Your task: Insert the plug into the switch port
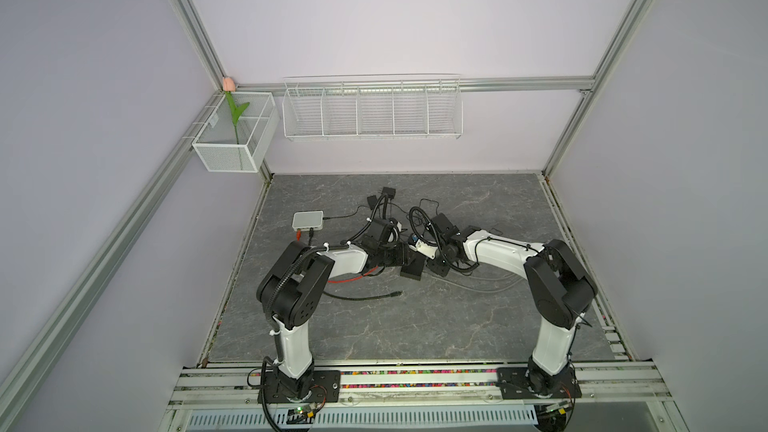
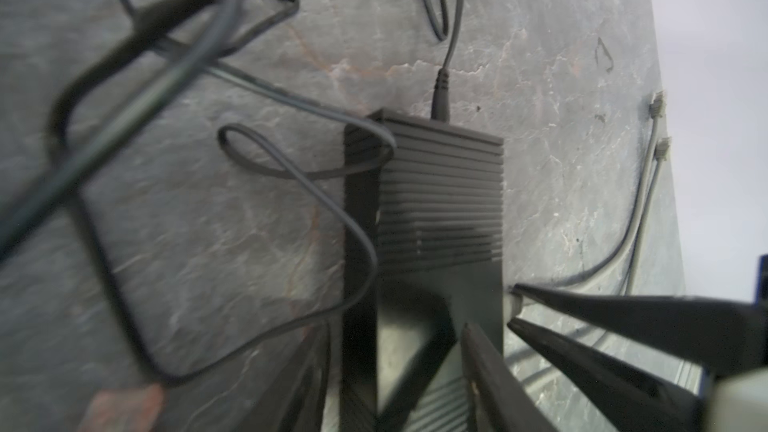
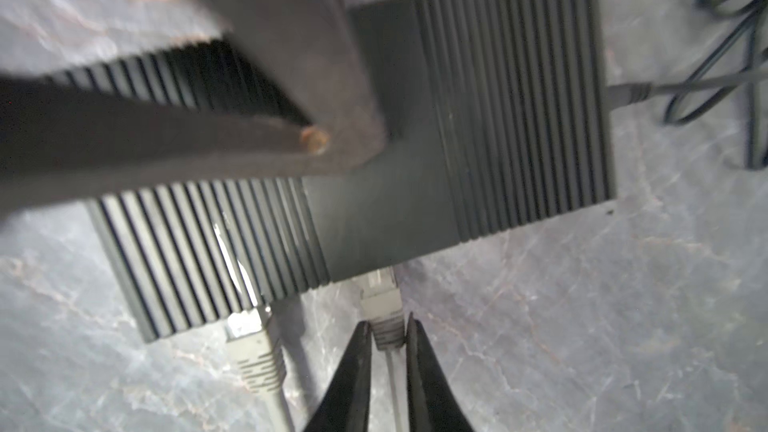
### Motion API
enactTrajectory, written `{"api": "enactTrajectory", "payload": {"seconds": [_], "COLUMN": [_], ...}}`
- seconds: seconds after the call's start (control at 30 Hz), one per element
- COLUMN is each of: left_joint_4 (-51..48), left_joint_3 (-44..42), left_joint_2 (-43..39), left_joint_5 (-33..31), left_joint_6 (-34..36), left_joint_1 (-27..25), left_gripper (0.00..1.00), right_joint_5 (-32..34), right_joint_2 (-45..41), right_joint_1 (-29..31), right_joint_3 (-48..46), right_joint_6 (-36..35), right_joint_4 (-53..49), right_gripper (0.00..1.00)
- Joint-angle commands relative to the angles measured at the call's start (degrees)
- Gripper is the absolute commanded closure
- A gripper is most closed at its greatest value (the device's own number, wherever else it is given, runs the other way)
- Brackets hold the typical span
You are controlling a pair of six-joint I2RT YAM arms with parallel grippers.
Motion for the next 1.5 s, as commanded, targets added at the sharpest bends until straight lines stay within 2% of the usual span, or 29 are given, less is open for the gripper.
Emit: {"api": "enactTrajectory", "payload": {"seconds": [0.0,0.33,0.4,0.47,0.67,0.9,1.2,1.47], "left_joint_4": [-5.0,-10.3,-12.0,-13.3,-15.7,-14.4,-12.0,-10.8], "left_joint_3": [1.7,2.6,2.6,2.2,-0.7,-6.4,-14.3,-21.6], "left_joint_2": [-1.7,-8.5,-11.1,-14.1,-24.9,-40.0,-58.1,-71.2], "left_joint_5": [-0.3,-5.9,-8.2,-11.0,-20.5,-30.0,-42.4,-54.0], "left_joint_6": [2.4,4.6,5.2,5.8,6.8,8.2,13.9,18.2], "left_joint_1": [-0.2,0.3,0.4,0.3,0.3,0.4,0.3,0.3], "left_gripper": [0.43,0.32,0.31,0.3,0.27,0.26,0.25,0.26], "right_joint_5": [-0.3,0.1,0.0,0.8,3.9,6.7,15.7,21.2], "right_joint_2": [-0.2,-7.8,-10.8,-14.0,-25.5,-38.8,-52.5,-63.5], "right_joint_1": [0.2,-0.4,-0.5,-0.5,-1.5,-3.1,-4.3,-4.5], "right_joint_3": [1.5,-2.1,-3.1,-4.2,-8.1,-10.5,-15.7,-26.1], "right_joint_6": [-1.3,0.5,1.7,3.2,6.3,11.5,14.7,18.0], "right_joint_4": [4.2,4.1,4.5,5.5,9.0,8.8,8.5,10.5], "right_gripper": [0.76,0.61,0.54,0.44,0.3,0.27,0.27,0.27]}}
